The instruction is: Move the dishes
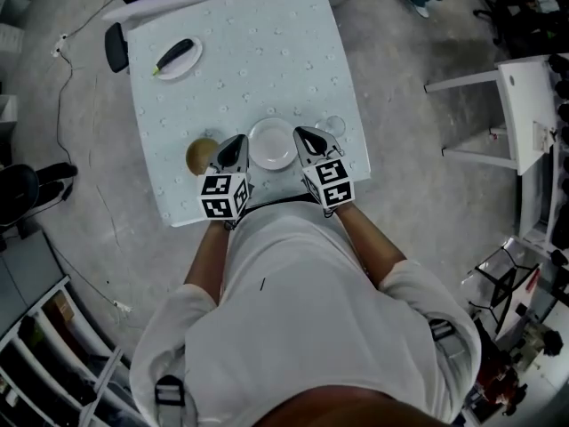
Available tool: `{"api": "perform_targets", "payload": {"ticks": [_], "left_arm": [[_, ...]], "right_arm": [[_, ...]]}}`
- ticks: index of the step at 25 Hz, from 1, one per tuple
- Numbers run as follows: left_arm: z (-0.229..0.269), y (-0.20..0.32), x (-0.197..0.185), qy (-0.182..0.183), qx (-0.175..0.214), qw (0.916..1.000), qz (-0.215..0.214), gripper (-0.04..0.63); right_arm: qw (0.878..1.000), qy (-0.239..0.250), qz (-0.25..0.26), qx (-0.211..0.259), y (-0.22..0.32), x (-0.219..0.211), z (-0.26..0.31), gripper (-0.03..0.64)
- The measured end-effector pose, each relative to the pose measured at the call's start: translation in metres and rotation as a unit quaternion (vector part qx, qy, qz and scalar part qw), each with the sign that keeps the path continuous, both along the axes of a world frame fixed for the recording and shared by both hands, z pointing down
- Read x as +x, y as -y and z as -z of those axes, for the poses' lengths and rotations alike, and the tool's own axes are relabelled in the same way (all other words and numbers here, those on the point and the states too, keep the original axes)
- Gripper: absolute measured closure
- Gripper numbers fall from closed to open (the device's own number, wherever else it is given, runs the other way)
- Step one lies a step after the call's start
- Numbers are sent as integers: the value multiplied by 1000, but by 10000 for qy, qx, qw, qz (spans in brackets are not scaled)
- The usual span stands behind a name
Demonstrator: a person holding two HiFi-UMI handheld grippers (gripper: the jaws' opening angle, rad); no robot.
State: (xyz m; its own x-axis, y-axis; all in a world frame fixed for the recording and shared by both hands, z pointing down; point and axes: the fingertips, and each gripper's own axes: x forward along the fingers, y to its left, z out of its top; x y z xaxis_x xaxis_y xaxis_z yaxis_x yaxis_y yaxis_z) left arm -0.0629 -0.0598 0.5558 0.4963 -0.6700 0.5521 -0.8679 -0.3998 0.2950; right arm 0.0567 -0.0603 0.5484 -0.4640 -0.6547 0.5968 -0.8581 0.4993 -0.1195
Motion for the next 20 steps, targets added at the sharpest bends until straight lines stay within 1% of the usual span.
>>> {"api": "perform_targets", "payload": {"ticks": [4,8,11,15,20], "left_arm": [[37,13,-3,-118,372,9990,202,575],[81,31,-5,-146,961,9946,366,575],[111,35,-13,-63,1333,9898,494,575],[144,36,-20,74,1802,9814,663,575],[177,38,-23,44,2235,9719,740,575]], "right_arm": [[9989,107,87,442,16,-5,39,620],[9950,253,144,951,39,-10,79,620],[9907,273,196,1318,47,-15,108,620],[9854,273,229,1665,51,-18,139,620],[9763,262,272,2130,56,-21,169,620]]}}
